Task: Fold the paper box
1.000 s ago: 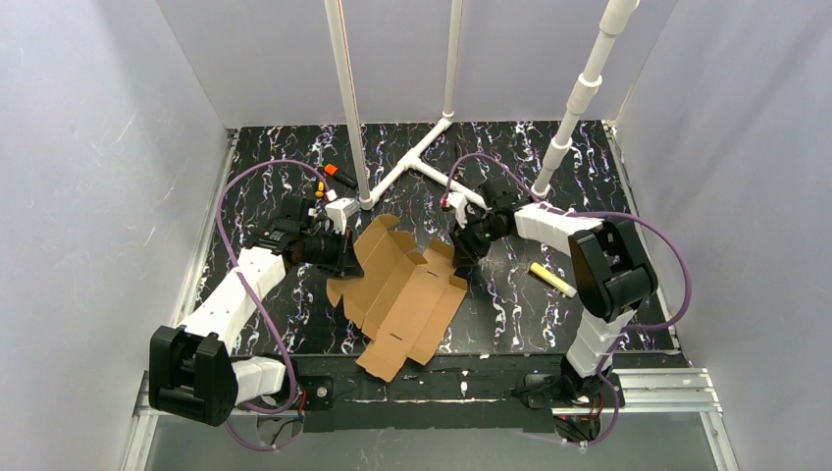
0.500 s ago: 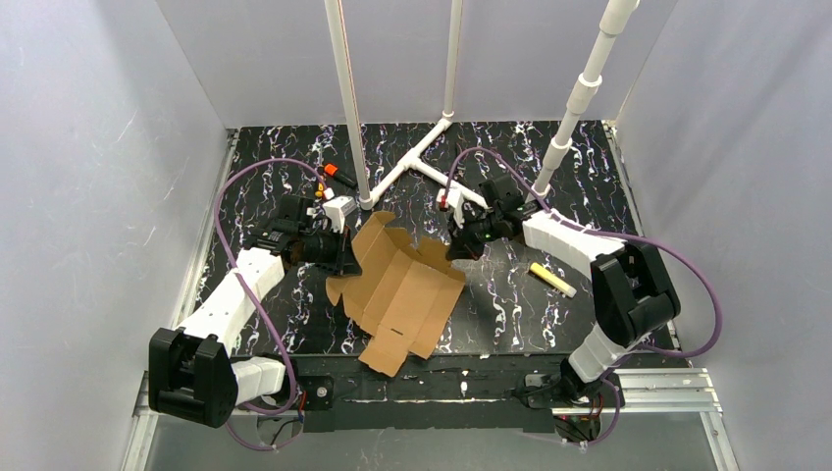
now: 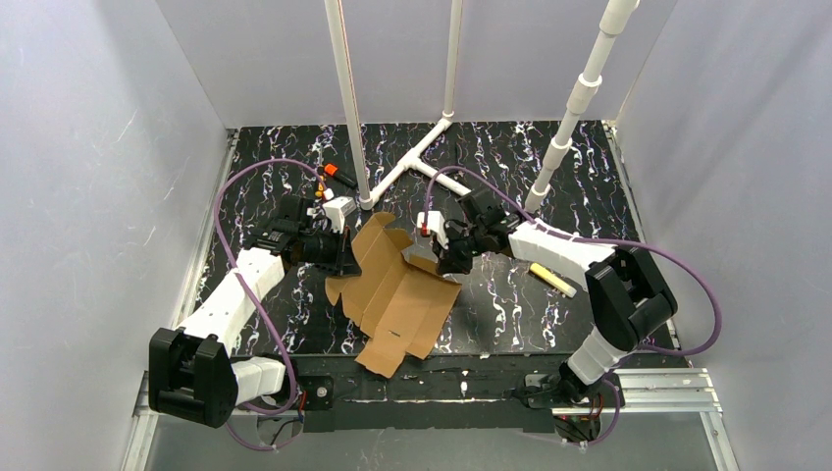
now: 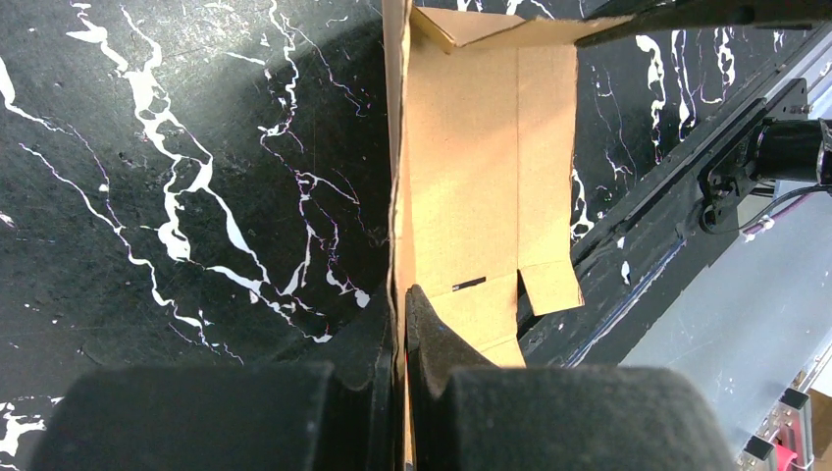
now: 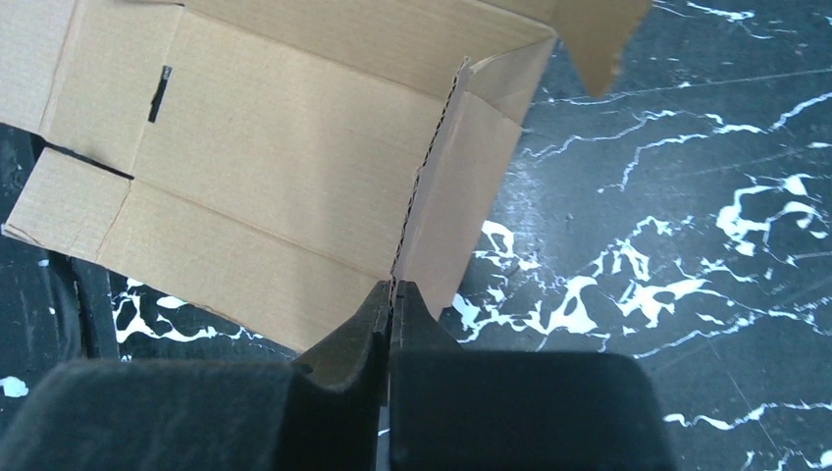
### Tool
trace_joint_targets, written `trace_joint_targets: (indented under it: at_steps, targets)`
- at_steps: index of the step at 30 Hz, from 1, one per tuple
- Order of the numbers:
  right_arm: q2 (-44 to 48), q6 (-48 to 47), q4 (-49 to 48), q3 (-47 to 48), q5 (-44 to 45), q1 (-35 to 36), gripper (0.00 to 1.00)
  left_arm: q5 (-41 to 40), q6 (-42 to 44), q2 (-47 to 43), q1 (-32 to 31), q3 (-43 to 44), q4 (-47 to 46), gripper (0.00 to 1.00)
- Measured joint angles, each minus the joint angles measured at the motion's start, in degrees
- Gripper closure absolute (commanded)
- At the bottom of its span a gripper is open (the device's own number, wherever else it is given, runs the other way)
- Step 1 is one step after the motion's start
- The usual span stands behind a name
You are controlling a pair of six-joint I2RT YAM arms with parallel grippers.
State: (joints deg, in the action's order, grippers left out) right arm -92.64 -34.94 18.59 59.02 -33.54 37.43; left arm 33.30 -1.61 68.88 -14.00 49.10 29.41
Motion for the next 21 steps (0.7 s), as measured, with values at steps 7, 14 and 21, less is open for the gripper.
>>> trace_joint_targets:
  at_steps: [7,14,21]
  targets:
    - [-1.95,-1.27,0.81,0.17,-1.03,1.90,0.88,0.00,0.00,0.00,0.00,0.00,0.00,1.00]
    - [-7.63,0.63,0.50,1.25,1.36,4.68,0.88,0.04,0.00,0.00,0.00,0.00,0.02,1.00]
    - [-8.98,3.15,0.33,1.51,4.31,5.51,0.89,0.07,0.04,0.00,0.00,0.00,0.00,1.00]
